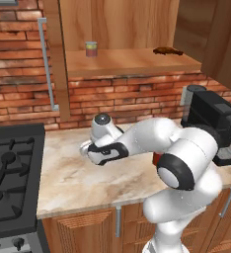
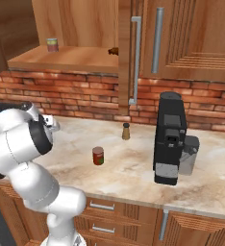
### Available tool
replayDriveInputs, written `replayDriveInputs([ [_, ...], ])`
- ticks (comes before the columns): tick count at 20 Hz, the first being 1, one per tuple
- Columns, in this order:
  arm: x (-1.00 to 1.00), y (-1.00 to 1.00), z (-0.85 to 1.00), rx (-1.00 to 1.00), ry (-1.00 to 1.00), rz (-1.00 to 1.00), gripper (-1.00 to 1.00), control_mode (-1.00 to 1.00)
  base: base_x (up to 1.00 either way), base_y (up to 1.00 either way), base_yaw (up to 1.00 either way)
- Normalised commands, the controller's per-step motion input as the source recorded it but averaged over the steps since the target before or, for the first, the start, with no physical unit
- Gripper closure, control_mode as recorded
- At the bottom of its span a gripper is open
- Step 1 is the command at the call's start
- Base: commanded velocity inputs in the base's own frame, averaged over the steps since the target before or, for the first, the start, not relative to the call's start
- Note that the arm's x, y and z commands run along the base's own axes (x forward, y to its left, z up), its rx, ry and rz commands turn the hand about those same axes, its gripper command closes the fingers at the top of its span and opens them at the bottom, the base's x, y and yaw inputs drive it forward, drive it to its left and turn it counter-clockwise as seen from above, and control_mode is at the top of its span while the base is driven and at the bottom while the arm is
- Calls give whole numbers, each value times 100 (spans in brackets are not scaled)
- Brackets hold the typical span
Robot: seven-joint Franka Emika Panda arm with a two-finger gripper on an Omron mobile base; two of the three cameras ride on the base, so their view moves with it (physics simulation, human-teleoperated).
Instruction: Pick the cans from the counter and place them in their designated side in the cabinet.
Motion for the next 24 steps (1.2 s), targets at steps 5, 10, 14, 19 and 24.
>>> replayDriveInputs([
  [5, -13, -23, 65, 1, -13, 0, 100, -100, 0, 0, 0],
  [10, -15, -32, 66, 4, -13, 1, 100, -100, 0, 0, 0],
  [14, -19, -31, 66, 6, -15, 2, 100, -100, 0, 0, 0],
  [19, -22, -29, 70, 8, -16, 2, 100, -100, 0, 0, 0],
  [24, -39, -20, 59, 6, -19, 3, 100, -100, 0, 0, 0],
])
